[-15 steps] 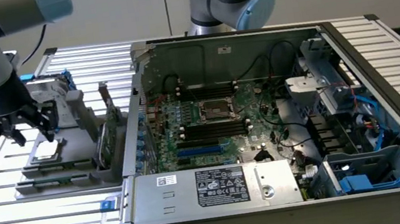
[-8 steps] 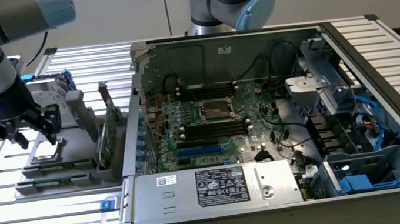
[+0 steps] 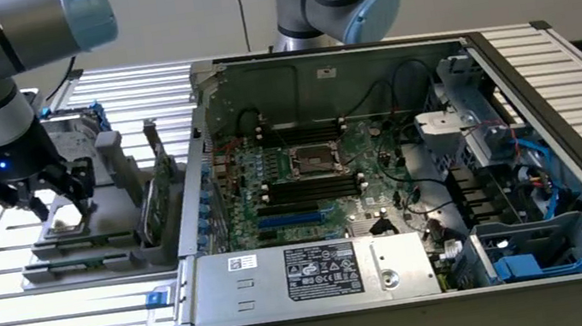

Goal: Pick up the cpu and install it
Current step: 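Pick up the cpu and move it towards the insertion slot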

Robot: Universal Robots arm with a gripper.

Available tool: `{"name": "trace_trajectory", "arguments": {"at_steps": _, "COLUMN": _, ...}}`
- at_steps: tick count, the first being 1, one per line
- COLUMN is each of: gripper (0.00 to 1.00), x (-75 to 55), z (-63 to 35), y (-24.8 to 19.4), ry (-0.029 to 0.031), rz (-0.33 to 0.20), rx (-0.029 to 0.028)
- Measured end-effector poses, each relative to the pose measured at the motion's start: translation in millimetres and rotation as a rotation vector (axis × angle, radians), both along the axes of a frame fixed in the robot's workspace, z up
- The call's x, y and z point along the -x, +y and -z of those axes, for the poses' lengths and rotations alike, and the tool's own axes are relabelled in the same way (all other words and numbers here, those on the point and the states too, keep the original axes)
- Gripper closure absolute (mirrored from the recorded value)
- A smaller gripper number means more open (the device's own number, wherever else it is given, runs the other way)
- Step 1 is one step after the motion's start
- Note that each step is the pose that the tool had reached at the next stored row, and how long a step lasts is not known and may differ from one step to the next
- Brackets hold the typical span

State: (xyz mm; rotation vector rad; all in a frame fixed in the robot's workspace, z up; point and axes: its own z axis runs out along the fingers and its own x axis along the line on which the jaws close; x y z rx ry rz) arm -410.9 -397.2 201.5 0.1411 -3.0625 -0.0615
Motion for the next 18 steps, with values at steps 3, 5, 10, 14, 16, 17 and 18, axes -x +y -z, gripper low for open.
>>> {"name": "trace_trajectory", "arguments": {"at_steps": 3, "gripper": 0.38, "x": 0.0, "z": 1.7, "y": 3.3, "ry": -0.0002, "rz": 0.004, "rx": 0.0011}}
{"name": "trace_trajectory", "arguments": {"at_steps": 5, "gripper": 0.38, "x": 0.6, "z": 2.4, "y": 3.6, "ry": 0.0000, "rz": 0.005, "rx": 0.0014}}
{"name": "trace_trajectory", "arguments": {"at_steps": 10, "gripper": 0.38, "x": 2.7, "z": 6.0, "y": 3.8, "ry": -0.0003, "rz": 0.008, "rx": 0.0025}}
{"name": "trace_trajectory", "arguments": {"at_steps": 14, "gripper": 0.38, "x": 3.0, "z": 9.8, "y": 3.8, "ry": -0.0001, "rz": 0.010, "rx": 0.0054}}
{"name": "trace_trajectory", "arguments": {"at_steps": 16, "gripper": 0.38, "x": 3.3, "z": 11.4, "y": 3.8, "ry": 0.0000, "rz": 0.011, "rx": 0.0062}}
{"name": "trace_trajectory", "arguments": {"at_steps": 17, "gripper": 0.38, "x": 3.4, "z": 11.9, "y": 3.8, "ry": 0.0000, "rz": 0.011, "rx": 0.0064}}
{"name": "trace_trajectory", "arguments": {"at_steps": 18, "gripper": 0.38, "x": 3.5, "z": 12.2, "y": 3.8, "ry": 0.0000, "rz": 0.012, "rx": 0.0064}}
